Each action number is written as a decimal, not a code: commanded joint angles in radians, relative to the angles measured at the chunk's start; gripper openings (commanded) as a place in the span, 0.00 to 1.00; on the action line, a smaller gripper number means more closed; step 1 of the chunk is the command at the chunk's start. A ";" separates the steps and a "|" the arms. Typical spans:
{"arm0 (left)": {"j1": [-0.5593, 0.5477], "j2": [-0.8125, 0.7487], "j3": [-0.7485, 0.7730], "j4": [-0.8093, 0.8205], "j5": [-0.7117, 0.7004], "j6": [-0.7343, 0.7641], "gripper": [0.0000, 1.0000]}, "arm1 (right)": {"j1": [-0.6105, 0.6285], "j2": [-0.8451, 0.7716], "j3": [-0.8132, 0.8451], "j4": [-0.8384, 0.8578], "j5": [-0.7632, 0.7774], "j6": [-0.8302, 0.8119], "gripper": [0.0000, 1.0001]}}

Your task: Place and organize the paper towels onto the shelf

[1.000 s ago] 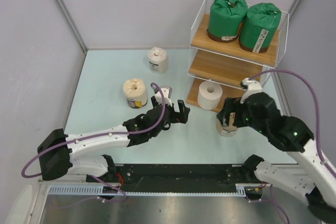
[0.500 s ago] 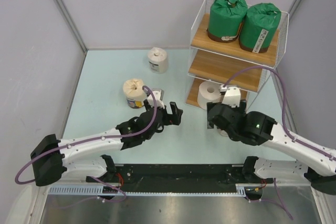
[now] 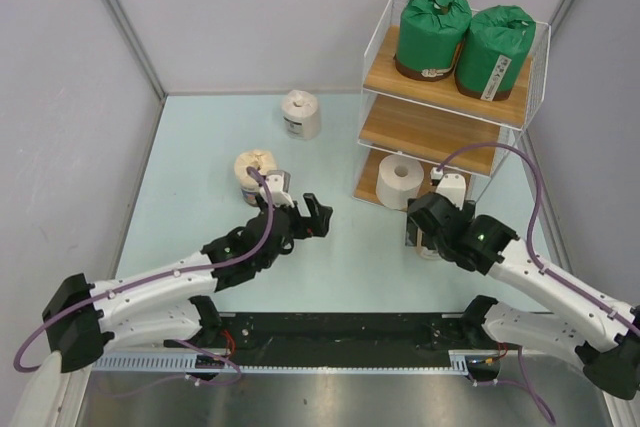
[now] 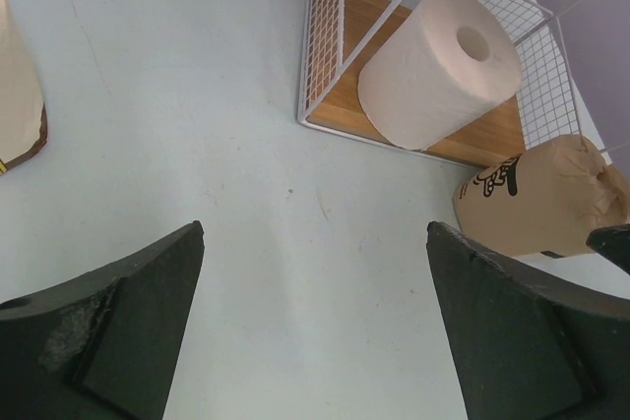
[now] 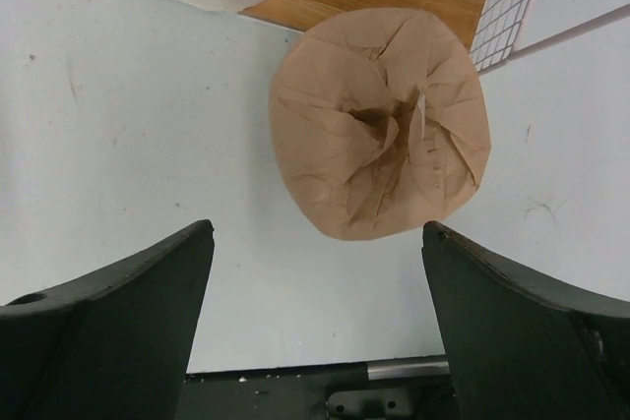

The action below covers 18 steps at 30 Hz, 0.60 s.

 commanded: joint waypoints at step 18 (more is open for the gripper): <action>0.142 -0.271 -0.031 -0.119 0.057 0.020 1.00 | -0.155 0.103 -0.074 0.313 -0.122 -0.151 0.89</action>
